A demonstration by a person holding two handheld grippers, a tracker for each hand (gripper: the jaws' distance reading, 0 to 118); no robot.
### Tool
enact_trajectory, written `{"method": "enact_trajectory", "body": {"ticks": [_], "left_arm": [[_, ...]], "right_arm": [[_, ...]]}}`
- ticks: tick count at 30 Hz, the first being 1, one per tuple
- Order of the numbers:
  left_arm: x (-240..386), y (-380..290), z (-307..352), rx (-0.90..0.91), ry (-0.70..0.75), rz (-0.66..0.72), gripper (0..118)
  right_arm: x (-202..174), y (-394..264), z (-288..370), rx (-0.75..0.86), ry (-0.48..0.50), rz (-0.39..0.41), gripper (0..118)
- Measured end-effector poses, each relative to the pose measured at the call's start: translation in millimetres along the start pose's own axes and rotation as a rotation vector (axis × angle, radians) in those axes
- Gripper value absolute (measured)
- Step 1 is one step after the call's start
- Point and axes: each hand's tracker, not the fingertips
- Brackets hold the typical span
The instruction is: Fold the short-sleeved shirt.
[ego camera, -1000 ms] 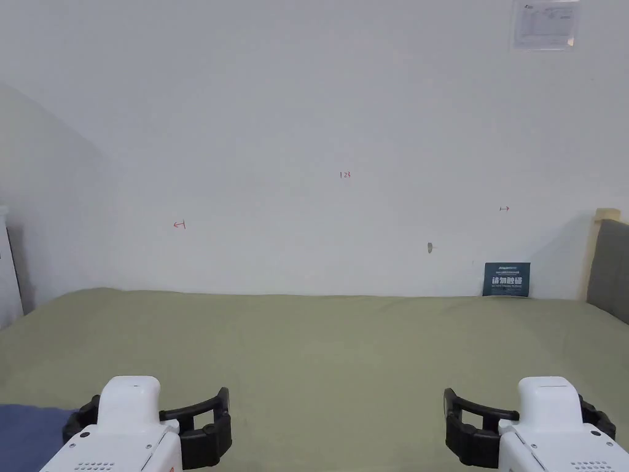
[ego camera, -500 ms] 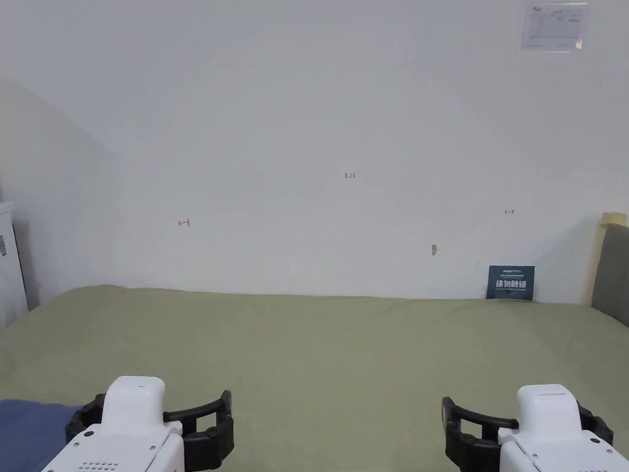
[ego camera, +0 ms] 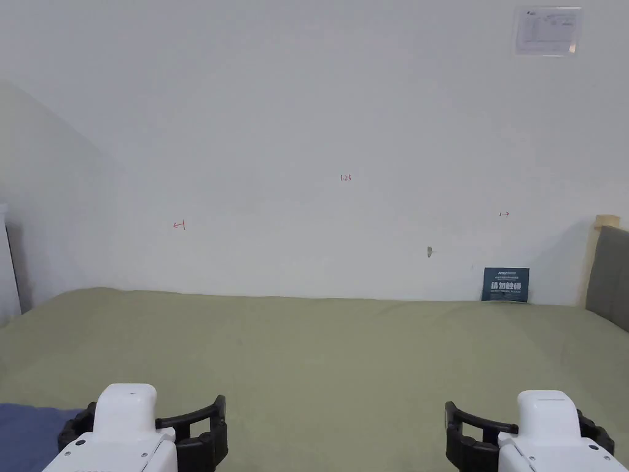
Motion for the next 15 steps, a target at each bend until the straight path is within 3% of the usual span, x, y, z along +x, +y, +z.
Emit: {"method": "enact_trajectory", "body": {"ticks": [5,15], "left_arm": [[3.0,3.5,-2.7,0.009,0.011,-0.015,118],[7.7,0.5,-7.0,-0.019,0.006,-0.036,118]], "right_arm": [[-1.9,1.6,-9.9,-0.058,0.001,0.055,118],[-6.5,-1.1,-9.0,-0.049,0.017,0.057,118]]}}
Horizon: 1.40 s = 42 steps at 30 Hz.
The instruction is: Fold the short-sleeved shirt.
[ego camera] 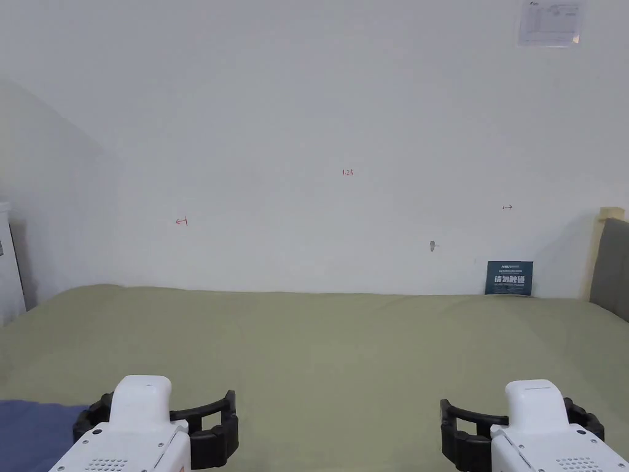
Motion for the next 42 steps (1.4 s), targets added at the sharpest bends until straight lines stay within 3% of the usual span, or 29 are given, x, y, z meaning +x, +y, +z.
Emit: {"method": "enact_trajectory", "body": {"ticks": [5,42], "left_arm": [[-0.2,-2.4,0.1,-0.01,0.007,-0.023,118],[-7.2,2.5,4.9,-0.006,-0.011,0.04,118]], "right_arm": [[2.8,-4.1,-1.2,-0.009,0.0,-0.042,118],[1.8,1.3,5.8,0.001,0.013,-0.023,118]]}}
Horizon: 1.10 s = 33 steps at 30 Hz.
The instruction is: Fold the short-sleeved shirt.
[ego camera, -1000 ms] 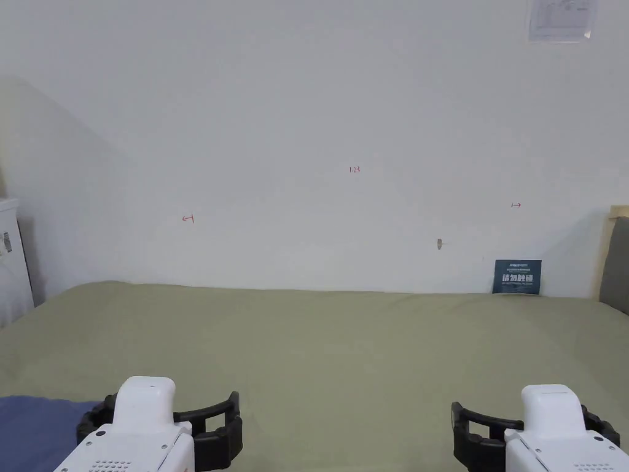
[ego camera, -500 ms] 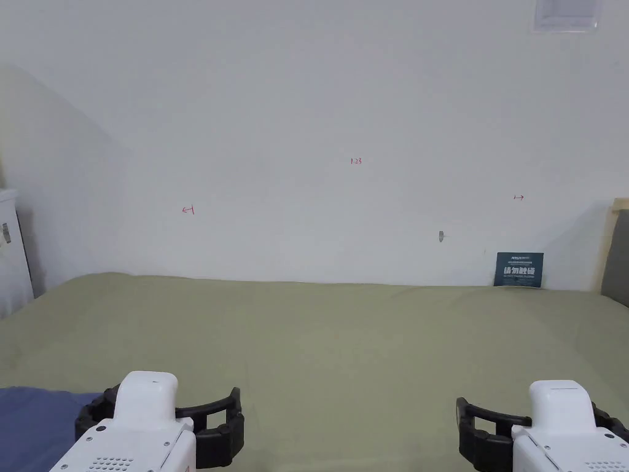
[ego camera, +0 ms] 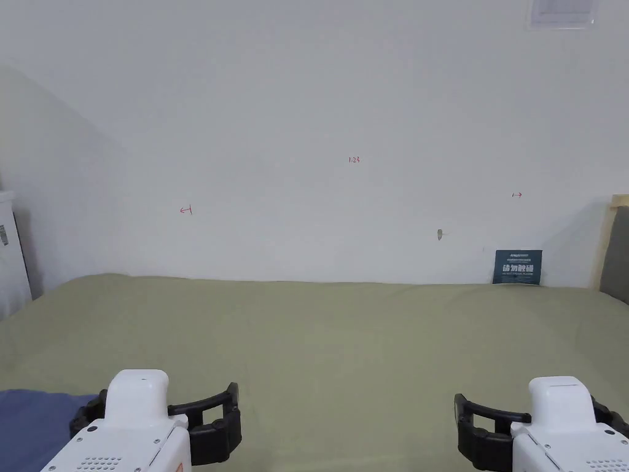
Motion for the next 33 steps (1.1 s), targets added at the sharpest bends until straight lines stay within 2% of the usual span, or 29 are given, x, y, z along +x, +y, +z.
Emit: {"method": "enact_trajectory", "body": {"ticks": [33], "left_arm": [[5,-9,1,-0.023,0.002,-0.027,118]], "right_arm": [[5,-7,1,-0.016,0.0,-0.008,118]]}}
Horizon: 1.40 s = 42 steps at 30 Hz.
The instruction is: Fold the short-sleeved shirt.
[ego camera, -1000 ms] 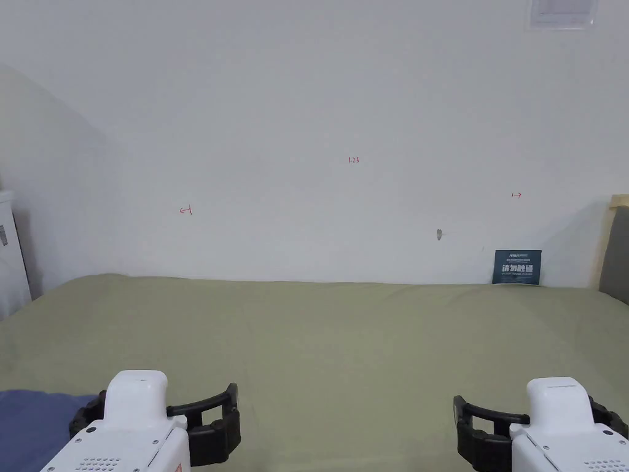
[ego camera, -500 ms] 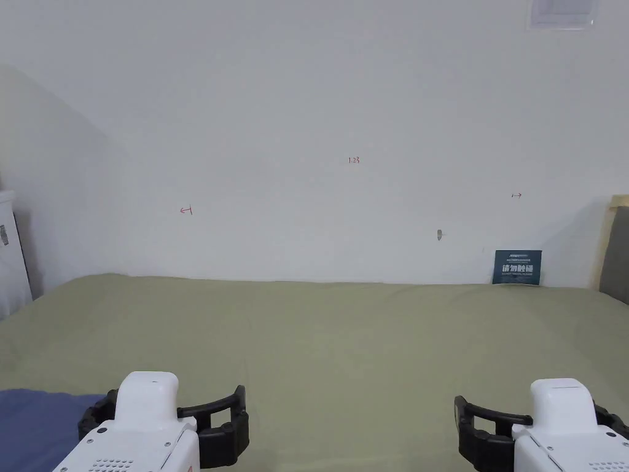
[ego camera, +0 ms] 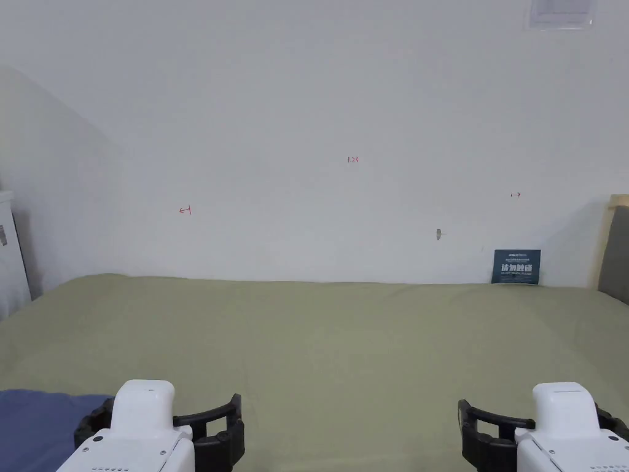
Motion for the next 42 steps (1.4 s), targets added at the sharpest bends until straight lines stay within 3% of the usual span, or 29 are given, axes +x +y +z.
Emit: {"method": "enact_trajectory", "body": {"ticks": [17,19,20,21,22,23,24,26,29,33,42], "left_arm": [[-1,1,6,0.064,-0.005,0.023,118],[-1,2,7,0.066,-0.011,0.026,118],[-1,2,7,0.064,-0.016,0.02,118],[-1,2,7,0.058,-0.017,0.012,108],[-1,2,7,0.055,-0.024,0.008,85],[-1,0,7,0.055,-0.05,0.013,40],[1,-2,6,0.052,-0.05,0.021,0],[8,-4,1,0.022,0.089,-0.028,0],[2,-6,-3,-0.015,-0.03,0.006,0],[-5,0,4,-0.003,0.038,-0.077,0],[-93,27,58,0.043,0.27,0.033,0]], "right_arm": [[2,-1,-3,-0.01,-0.029,-0.006,118],[3,-2,-2,-0.011,-0.03,-0.006,111],[4,-2,-1,-0.011,-0.016,-0.009,100],[5,-2,0,-0.018,0.016,-0.002,71],[6,-3,0,-0.035,0.044,0.019,40],[5,-4,-1,-0.061,0.062,0.026,11],[6,-6,-3,-0.074,0.051,0.009,7],[7,-10,-2,-0.083,0.073,-0.041,4],[0,-9,-2,-0.079,0.061,-0.018,4],[-25,8,-8,-0.063,0.118,0.027,4],[-139,50,-32,0.024,0.382,0.072,4]]}}
